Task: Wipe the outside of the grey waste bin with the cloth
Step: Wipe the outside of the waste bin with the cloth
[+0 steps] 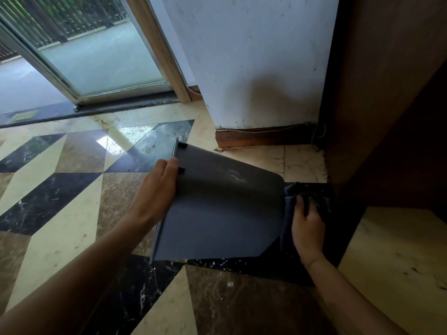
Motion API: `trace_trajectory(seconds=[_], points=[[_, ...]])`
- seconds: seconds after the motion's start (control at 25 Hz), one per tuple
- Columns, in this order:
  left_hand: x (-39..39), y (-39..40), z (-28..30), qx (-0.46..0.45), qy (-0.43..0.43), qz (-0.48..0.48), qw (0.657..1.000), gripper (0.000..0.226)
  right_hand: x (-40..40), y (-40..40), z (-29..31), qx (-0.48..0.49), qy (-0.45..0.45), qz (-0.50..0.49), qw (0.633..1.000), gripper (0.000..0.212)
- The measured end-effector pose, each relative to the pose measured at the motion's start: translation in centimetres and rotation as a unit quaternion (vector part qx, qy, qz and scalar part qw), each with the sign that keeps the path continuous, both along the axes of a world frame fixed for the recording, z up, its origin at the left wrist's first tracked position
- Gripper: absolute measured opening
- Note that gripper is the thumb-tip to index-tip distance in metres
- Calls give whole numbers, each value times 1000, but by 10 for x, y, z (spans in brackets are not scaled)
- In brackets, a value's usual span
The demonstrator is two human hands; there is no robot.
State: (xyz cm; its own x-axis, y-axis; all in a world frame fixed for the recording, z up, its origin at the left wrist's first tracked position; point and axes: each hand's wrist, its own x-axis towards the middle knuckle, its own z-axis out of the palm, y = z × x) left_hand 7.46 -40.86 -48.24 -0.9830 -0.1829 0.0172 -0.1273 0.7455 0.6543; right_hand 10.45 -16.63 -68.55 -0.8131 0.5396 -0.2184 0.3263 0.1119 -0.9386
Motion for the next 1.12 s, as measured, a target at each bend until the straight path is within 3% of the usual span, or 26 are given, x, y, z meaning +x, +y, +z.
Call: trace_trajectory(seconds=[0.28, 0.52, 0.64, 0.8, 0.92, 1.12], points=[[8, 6, -7, -24, 46, 13, 999, 32, 10, 4, 7, 10, 17, -20, 1000, 42], [34, 20, -14, -8, 76, 22, 997, 35, 12, -27, 97, 71, 230, 32, 970, 41], [53, 38, -18, 20, 107, -15, 994, 33, 19, -65, 143, 32, 301, 150, 941, 35], [66, 43, -24, 91, 100, -43, 990, 34, 19, -88, 154, 69, 250, 314, 913, 51], [63, 40, -20, 121, 98, -54, 986, 32, 7, -83, 144, 105, 217, 344, 908, 54], [53, 30, -20, 62, 105, -58, 991, 30, -11, -75, 115, 165, 166, 328, 915, 56]])
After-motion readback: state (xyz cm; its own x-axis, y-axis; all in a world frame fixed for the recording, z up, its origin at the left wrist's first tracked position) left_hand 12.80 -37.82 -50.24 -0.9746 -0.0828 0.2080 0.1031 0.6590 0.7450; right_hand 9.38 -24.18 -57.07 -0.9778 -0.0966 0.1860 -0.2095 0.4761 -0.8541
